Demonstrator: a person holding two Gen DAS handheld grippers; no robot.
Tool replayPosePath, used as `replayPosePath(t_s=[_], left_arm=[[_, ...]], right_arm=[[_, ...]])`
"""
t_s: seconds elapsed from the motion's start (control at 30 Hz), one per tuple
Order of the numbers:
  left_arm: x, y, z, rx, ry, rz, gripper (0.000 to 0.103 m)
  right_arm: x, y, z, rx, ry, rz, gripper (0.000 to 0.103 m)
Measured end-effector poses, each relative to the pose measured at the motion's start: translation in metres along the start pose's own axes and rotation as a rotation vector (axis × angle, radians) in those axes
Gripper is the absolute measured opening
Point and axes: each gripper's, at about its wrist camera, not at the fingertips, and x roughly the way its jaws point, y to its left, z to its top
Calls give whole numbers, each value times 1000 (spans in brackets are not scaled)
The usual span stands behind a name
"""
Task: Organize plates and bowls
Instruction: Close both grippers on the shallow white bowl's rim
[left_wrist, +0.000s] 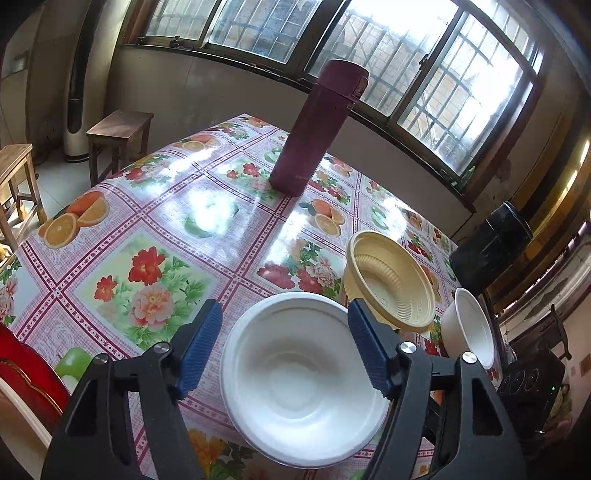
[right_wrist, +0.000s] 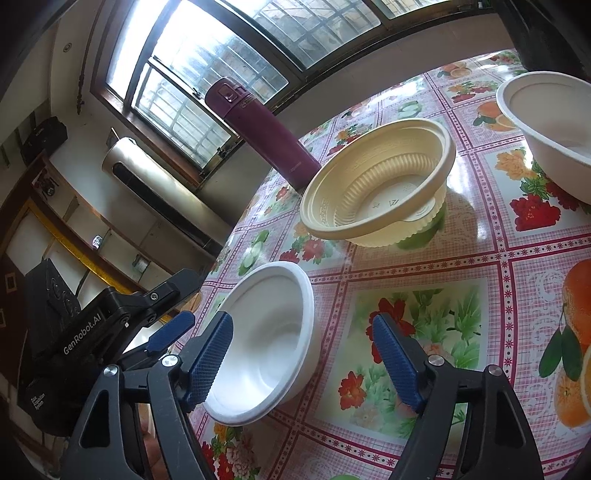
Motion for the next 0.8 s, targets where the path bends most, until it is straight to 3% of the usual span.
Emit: replayPosePath(t_s=[0.07,0.27,0.4,0.7,0.8], left_arm=[[-2,1,1,-10,0,-22,58],[-3,6,3,-39,25,-82,58],[-1,5,2,-65,75,-172,58],[-1,12,3,-123,124,-258,58],[-1,14,5,-131,126,-246,61]], right_arm=[[0,2,-1,-9,-3,5,76],[3,8,-3,-27,6,18,71],[2,11,-3,-32,5,27,68],[6,8,-3,-11,31,46,69],[6,7,-3,-5,35,50,71]])
